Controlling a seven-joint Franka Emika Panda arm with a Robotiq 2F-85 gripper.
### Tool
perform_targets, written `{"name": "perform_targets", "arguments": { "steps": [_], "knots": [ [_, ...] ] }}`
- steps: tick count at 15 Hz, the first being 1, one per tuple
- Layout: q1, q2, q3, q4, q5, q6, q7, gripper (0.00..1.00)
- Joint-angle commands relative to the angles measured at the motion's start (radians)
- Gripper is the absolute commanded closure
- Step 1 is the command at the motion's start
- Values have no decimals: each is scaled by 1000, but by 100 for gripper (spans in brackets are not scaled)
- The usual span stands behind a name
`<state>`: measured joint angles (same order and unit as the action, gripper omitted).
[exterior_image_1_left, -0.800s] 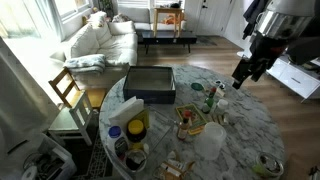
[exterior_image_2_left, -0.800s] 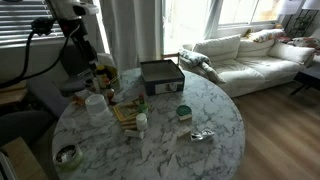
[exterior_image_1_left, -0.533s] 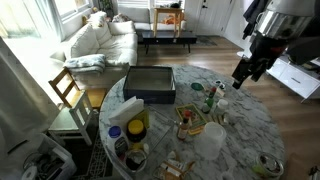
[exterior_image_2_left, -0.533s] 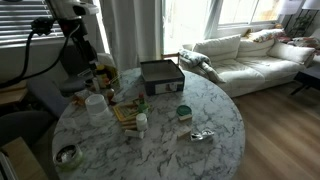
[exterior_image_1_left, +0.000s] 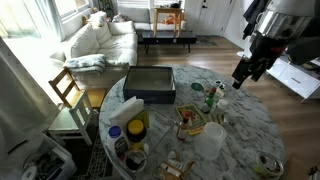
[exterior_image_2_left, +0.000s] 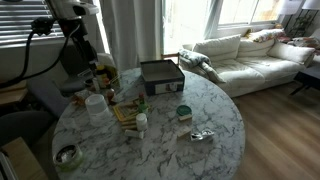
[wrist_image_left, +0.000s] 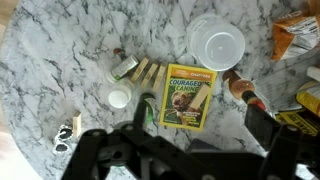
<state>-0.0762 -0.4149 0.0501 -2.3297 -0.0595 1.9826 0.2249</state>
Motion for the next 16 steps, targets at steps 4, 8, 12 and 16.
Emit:
{"name": "perform_targets", "arguments": {
  "steps": [4, 8, 12, 16],
  "knots": [
    [8, 78, -65, -22, 166, 2, 9, 0],
    [-7, 207, -92, -45, 256, 22, 69, 0],
    [-4, 252, -98, -43, 295, 0, 75, 0],
    [-3, 279, -99, -30, 301, 1, 74, 0]
  ]
}}
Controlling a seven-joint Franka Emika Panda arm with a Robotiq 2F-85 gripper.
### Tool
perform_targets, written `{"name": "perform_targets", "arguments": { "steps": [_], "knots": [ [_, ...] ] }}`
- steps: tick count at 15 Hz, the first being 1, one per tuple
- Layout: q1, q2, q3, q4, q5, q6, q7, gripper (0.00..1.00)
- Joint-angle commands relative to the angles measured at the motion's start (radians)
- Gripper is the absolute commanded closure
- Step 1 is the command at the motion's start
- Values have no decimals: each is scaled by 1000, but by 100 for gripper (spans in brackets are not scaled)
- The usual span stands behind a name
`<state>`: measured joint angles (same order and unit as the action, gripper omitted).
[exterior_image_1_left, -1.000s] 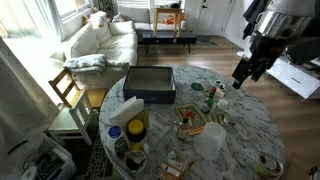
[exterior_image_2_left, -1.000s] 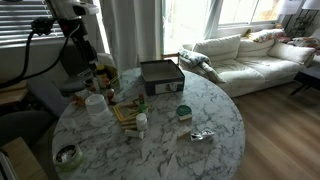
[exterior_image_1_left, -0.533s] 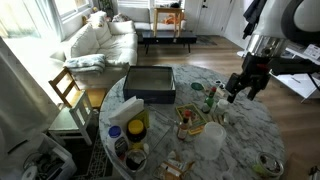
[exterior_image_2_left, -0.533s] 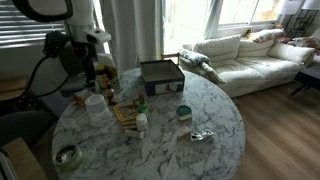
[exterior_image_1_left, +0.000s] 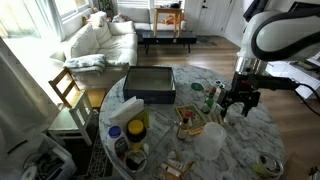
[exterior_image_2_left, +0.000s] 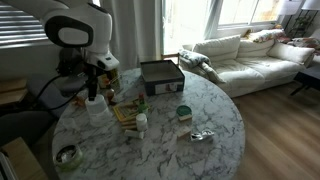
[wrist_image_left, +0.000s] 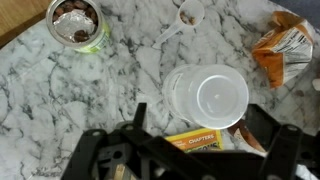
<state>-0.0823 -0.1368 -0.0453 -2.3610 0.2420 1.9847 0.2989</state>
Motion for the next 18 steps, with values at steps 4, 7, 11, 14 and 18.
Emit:
{"name": "perform_targets", "arguments": {
  "steps": [4, 7, 11, 14, 18],
  "knots": [
    [-15, 40, -34, 25, 95, -26, 26, 0],
    [-26, 96, -60, 38, 188, -54, 26, 0],
    [-40, 177, -82, 54, 301, -114, 41, 0],
    [-44, 235, -82, 65, 400, -134, 41, 0],
    [-52, 303, -87, 81, 485, -147, 41, 0]
  ]
}}
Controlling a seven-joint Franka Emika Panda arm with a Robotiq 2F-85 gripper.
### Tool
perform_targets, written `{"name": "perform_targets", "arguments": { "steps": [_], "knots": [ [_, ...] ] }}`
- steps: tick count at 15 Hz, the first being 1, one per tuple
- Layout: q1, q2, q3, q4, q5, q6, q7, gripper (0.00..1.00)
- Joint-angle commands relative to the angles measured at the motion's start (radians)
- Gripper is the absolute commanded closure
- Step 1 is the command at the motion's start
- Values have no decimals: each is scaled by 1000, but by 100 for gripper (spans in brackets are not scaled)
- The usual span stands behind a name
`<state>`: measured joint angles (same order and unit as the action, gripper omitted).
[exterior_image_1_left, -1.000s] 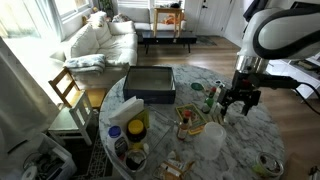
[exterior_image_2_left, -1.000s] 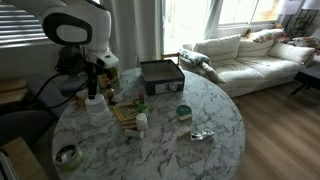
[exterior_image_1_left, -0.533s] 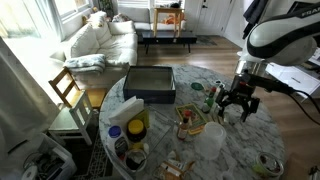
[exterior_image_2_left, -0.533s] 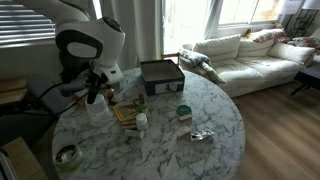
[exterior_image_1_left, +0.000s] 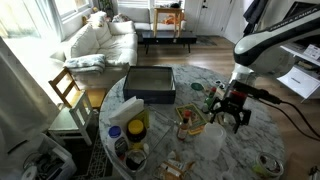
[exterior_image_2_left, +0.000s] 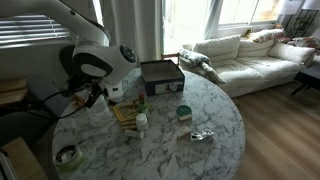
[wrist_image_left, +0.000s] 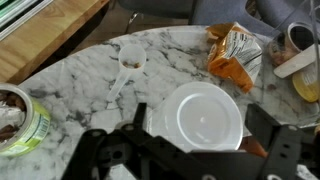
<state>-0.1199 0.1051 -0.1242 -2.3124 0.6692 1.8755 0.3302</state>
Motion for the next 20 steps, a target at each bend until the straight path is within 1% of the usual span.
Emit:
{"name": "perform_targets", "arguments": {
  "steps": [1, 7, 12, 15, 20],
  "knots": [
    [-16, 75, -10, 35, 71, -40, 12, 0],
    [-7, 134, -5, 68, 104, -37, 31, 0],
    [-11, 158, -8, 85, 163, -49, 41, 0],
    [-11, 158, -19, 76, 191, -35, 98, 0],
    [-10, 144, -42, 64, 176, -38, 213, 0]
  ]
}}
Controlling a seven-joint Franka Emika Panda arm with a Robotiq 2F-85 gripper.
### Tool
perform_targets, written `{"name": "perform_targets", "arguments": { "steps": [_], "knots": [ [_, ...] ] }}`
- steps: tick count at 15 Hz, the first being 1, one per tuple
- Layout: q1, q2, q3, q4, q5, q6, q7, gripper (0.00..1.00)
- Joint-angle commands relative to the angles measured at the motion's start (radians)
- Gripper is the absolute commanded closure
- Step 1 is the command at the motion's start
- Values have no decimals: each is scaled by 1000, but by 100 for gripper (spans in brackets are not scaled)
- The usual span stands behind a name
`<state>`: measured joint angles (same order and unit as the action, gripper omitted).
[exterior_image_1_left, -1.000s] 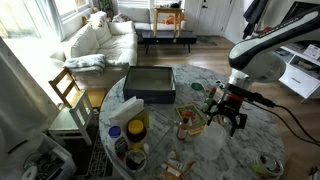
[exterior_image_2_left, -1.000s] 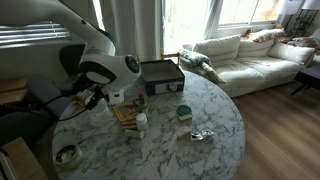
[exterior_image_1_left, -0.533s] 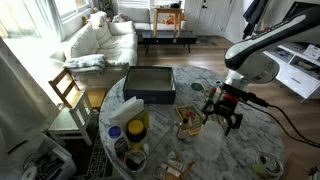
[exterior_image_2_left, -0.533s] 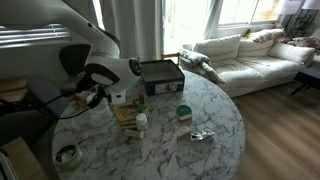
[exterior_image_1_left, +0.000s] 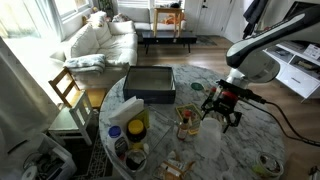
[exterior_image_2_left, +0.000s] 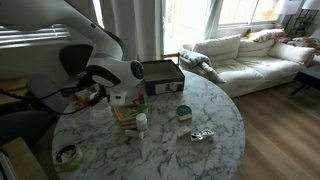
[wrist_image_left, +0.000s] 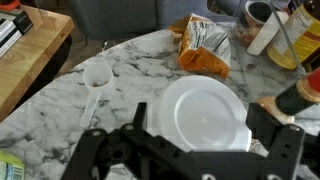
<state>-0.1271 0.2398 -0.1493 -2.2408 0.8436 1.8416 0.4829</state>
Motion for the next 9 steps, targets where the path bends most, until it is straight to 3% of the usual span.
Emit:
{"name": "perform_targets", "arguments": {
  "steps": [1, 9],
  "knots": [
    [-4, 6, -20, -7, 3, -7, 74, 0],
    [-1, -15, -25, -18, -53, -84, 106, 0]
  ]
}}
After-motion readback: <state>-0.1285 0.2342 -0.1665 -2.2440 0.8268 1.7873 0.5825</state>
